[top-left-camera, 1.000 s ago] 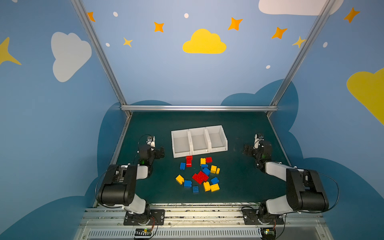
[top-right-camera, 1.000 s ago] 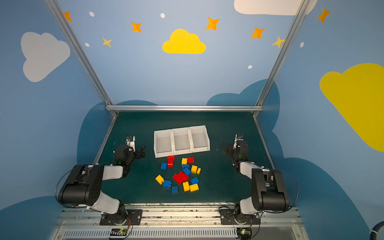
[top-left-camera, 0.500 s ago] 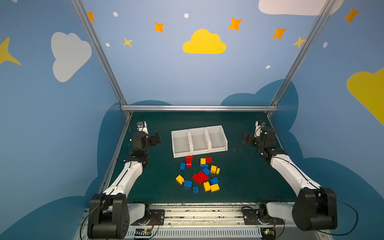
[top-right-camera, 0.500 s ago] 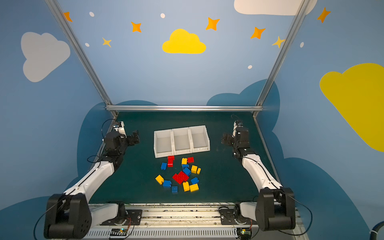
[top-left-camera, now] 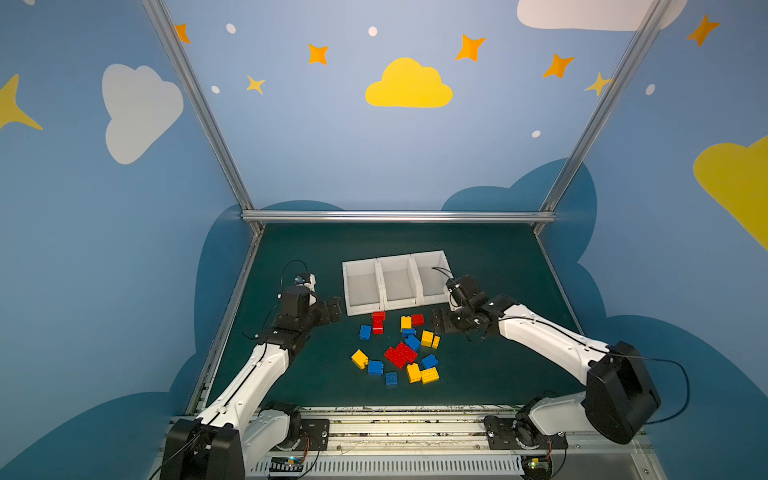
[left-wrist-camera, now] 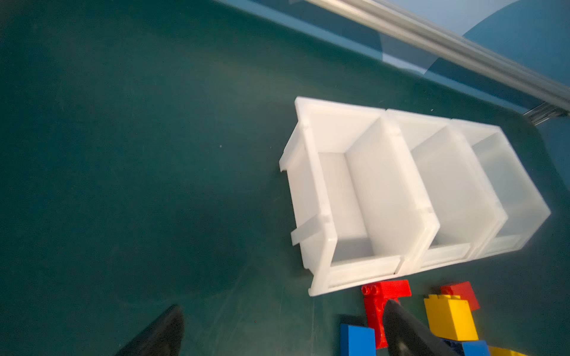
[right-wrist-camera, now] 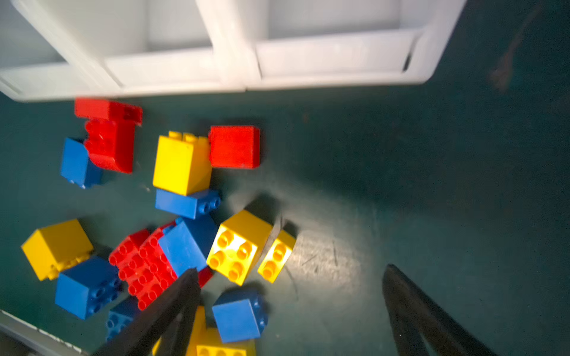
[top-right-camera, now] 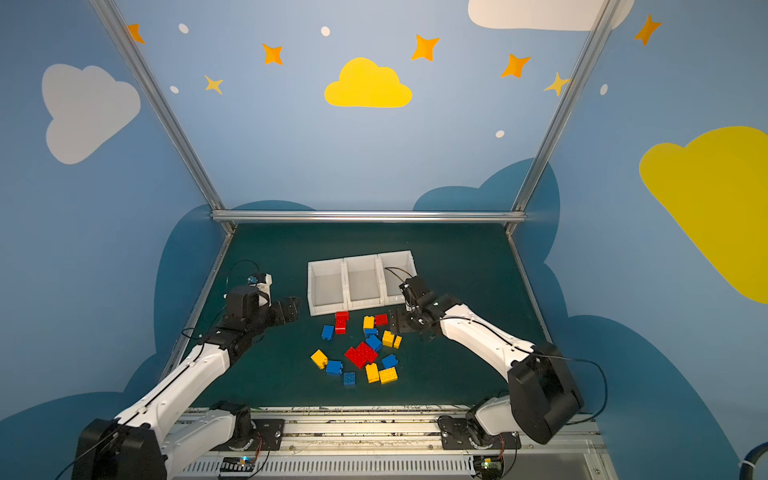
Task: Sort the legos into containers by color
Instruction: 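Grasp the small yellow brick with the right gripper while the left arm advances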
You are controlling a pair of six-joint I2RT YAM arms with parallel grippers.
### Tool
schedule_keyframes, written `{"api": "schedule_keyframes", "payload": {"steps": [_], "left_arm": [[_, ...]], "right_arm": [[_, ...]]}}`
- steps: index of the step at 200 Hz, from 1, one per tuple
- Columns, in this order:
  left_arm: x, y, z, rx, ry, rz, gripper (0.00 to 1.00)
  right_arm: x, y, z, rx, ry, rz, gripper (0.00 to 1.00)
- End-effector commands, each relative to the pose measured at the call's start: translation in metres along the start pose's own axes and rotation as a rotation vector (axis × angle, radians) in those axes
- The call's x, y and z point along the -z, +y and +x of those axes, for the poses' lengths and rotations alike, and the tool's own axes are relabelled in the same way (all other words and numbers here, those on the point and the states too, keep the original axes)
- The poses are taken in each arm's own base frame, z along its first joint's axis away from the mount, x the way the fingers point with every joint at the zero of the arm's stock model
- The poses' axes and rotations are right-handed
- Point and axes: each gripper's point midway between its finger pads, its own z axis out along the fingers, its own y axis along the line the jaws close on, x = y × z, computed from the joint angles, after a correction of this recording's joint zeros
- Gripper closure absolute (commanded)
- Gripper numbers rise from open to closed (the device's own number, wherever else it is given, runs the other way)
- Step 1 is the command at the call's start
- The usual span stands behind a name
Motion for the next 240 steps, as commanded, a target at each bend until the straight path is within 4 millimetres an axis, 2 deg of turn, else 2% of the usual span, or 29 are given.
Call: {"api": "schedule_keyframes", "payload": {"steps": [1, 20, 45, 80, 93, 115, 146, 178, 200, 220, 240], "left_arm": [[0.000, 0.009, 0.010, 0.046, 0.048, -0.081, 0.00], [0.004, 0.026, 0.008, 0.110, 0.000, -0.215, 0.00], [0.008, 0.007, 0.009, 0.019, 0.005, -0.130, 0.00], [0.015, 0.012, 0.006, 0.073, -0.082, -0.130, 0.00], [0.014, 0.016, 0.013, 0.087, -0.072, -0.145, 0.00], [0.011, 0.016, 0.020, 0.061, -0.018, -0.148, 0.00], [0.006, 0.007, 0.017, 0.010, 0.042, -0.139, 0.00], [0.012, 0.024, 0.006, 0.099, -0.024, -0.296, 0.00], [0.012, 0.009, 0.003, 0.102, -0.034, -0.210, 0.00], [0.015, -0.026, 0.001, -0.003, -0.018, -0.013, 0.00], [0.022, -0.032, -0.003, 0.003, -0.028, 0.023, 0.00]], "right_arm": [[0.004, 0.016, 0.009, -0.048, 0.065, 0.031, 0.09], [-0.003, 0.025, 0.011, -0.036, 0.095, 0.061, 0.10], [-0.013, 0.029, 0.010, -0.064, 0.111, 0.071, 0.12], [-0.024, 0.031, 0.007, -0.098, 0.129, 0.089, 0.16], [-0.027, 0.031, 0.006, -0.104, 0.136, 0.104, 0.18], [-0.031, 0.030, 0.005, -0.117, 0.141, 0.114, 0.25], [-0.038, 0.031, 0.007, -0.128, 0.166, 0.124, 0.38], [-0.041, 0.027, 0.010, -0.138, 0.180, 0.142, 0.45], [-0.044, 0.028, 0.012, -0.141, 0.191, 0.138, 0.50], [-0.047, 0.030, 0.012, -0.139, 0.200, 0.130, 0.53], [-0.048, 0.030, 0.013, -0.137, 0.203, 0.129, 0.58]]}}
